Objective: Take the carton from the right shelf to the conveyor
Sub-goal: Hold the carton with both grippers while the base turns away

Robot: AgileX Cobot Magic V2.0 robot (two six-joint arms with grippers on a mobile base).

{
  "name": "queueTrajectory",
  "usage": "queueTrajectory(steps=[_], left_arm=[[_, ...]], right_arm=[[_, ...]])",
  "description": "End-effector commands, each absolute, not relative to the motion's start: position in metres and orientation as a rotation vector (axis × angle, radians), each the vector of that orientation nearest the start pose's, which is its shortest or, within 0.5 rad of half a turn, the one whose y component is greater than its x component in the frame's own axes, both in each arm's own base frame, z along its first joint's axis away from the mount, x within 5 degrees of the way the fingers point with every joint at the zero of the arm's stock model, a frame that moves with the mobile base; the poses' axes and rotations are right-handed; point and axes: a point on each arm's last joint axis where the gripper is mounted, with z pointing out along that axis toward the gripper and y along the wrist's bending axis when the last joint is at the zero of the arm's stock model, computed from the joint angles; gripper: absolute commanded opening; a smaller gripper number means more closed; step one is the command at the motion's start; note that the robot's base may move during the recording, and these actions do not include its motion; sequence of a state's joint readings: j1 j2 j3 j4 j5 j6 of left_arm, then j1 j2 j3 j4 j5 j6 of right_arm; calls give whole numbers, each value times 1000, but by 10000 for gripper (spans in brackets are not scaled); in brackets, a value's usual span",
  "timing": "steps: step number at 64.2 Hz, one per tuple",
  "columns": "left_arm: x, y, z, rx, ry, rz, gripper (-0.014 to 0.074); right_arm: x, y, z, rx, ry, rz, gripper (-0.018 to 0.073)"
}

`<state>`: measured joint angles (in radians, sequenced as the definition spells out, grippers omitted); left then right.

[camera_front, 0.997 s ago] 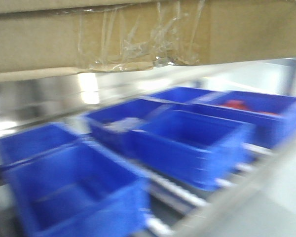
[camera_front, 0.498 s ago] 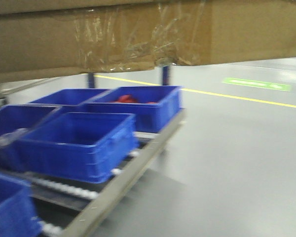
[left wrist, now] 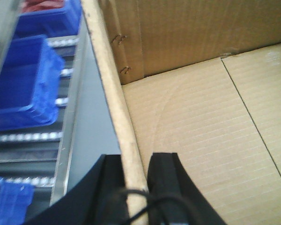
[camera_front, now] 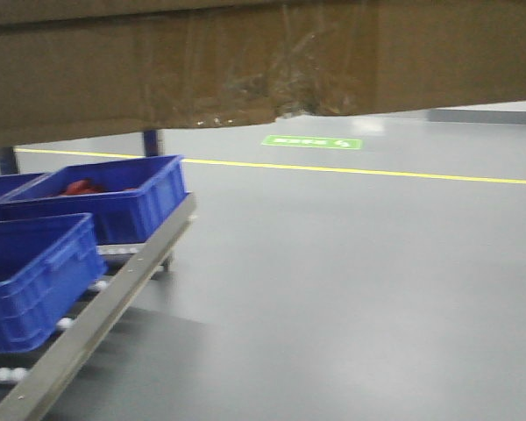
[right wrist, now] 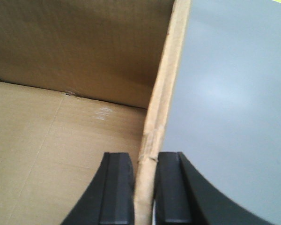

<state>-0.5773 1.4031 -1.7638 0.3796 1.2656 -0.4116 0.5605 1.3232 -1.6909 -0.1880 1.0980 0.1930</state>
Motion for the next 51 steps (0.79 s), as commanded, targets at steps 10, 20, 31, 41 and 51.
queueTrajectory(steps=[10, 20, 31, 41, 51], left_arm=[[238, -130, 483, 204, 2233, -158, -20], [238, -130, 483, 204, 2233, -158, -20], [238, -130, 483, 204, 2233, -158, -20], [238, -130, 483, 204, 2233, -158, -20], [238, -130, 483, 204, 2233, -158, -20]], right_arm=[[222, 130, 491, -423, 2081, 285, -68], [222, 130, 491, -423, 2081, 285, -68], [222, 130, 491, -423, 2081, 285, -68], [222, 130, 491, -423, 2081, 285, -68], [222, 130, 491, -423, 2081, 285, -68]])
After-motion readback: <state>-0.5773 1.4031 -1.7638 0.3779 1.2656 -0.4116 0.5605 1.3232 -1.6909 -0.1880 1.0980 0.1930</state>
